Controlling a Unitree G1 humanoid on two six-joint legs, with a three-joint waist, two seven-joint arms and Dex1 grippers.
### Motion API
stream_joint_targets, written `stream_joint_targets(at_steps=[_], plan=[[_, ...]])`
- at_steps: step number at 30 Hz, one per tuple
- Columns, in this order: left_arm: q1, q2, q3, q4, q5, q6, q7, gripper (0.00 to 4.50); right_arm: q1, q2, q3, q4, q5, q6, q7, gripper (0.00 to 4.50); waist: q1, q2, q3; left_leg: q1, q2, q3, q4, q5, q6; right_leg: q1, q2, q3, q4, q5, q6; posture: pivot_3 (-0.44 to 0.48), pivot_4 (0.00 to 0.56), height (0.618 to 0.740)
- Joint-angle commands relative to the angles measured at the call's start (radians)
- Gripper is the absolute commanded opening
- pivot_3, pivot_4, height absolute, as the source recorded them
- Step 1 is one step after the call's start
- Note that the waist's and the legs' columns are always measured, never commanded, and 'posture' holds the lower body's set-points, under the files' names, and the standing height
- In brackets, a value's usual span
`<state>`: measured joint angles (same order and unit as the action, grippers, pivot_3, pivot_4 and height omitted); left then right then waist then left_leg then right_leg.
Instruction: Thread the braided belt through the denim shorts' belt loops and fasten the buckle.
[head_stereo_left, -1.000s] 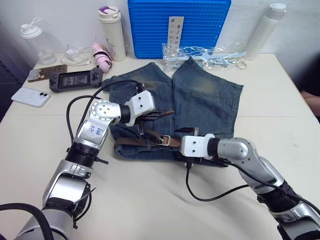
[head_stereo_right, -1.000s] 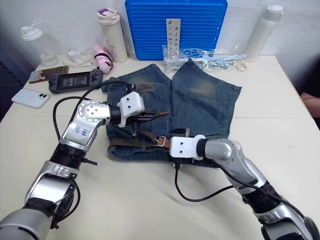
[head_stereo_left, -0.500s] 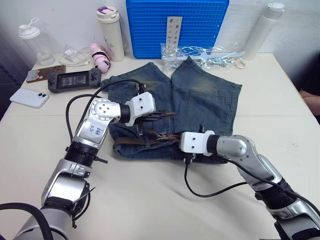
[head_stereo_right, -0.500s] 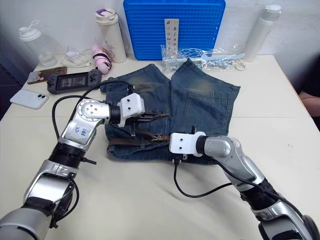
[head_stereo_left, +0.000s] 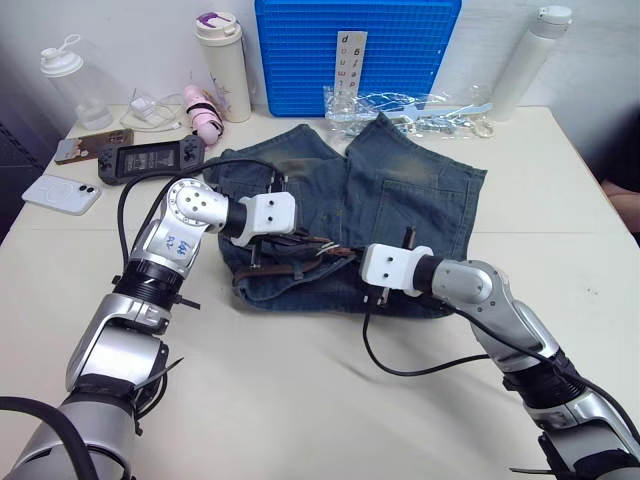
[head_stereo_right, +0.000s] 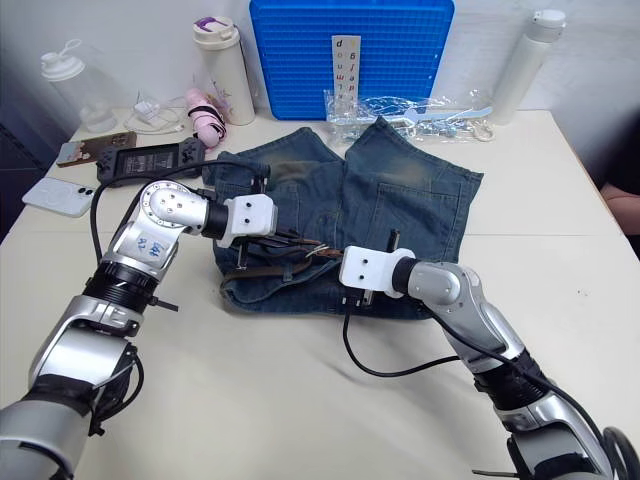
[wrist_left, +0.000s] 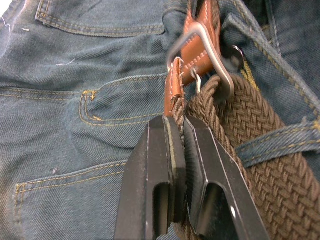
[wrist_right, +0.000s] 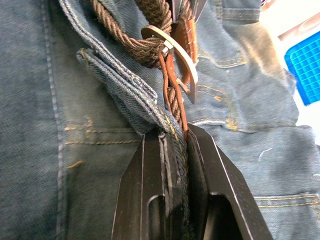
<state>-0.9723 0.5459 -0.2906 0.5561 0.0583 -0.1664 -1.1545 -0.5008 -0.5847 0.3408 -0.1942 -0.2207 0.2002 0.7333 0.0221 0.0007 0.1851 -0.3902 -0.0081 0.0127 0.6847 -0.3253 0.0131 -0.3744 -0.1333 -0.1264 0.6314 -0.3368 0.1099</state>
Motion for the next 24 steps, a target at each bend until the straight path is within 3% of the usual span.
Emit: stream_joint_targets(at_steps=[1,14,24], plan=[[-0.014,-0.017,0.006,-0.01,-0.004,-0.022,-0.01,0.0,-0.011,0.011,-0.048,-0.028,-0.016,0.014,-0.039,0.08,-0.001,0.0,0.0,0.0,0.0,0.0,0.0,0.0,0.0,0.0,0.0,0.0,0.0,0.0,0.0,0.0,0.15,0.689],[-0.006,-0.044,0.012,-0.013,-0.007,-0.016,0.004,0.0,-0.025,0.022,-0.053,-0.024,-0.007,0.018,-0.052,0.08,-0.002,0.0,0.0,0.0,0.0,0.0,0.0,0.0,0.0,-0.001,0.0,0.0,0.002,0.0,0.0,0.0,0.15,0.689],[0.04,-0.19,0.028,-0.047,-0.026,0.08,0.119,0.0,0.018,0.045,-0.037,-0.074,0.041,0.075,-0.003,0.08,0.0,0.0,0.0,0.001,0.0,0.0,0.001,0.0,0.0,-0.001,-0.001,0.0,0.005,0.0,0.0,0.0,0.15,0.689]])
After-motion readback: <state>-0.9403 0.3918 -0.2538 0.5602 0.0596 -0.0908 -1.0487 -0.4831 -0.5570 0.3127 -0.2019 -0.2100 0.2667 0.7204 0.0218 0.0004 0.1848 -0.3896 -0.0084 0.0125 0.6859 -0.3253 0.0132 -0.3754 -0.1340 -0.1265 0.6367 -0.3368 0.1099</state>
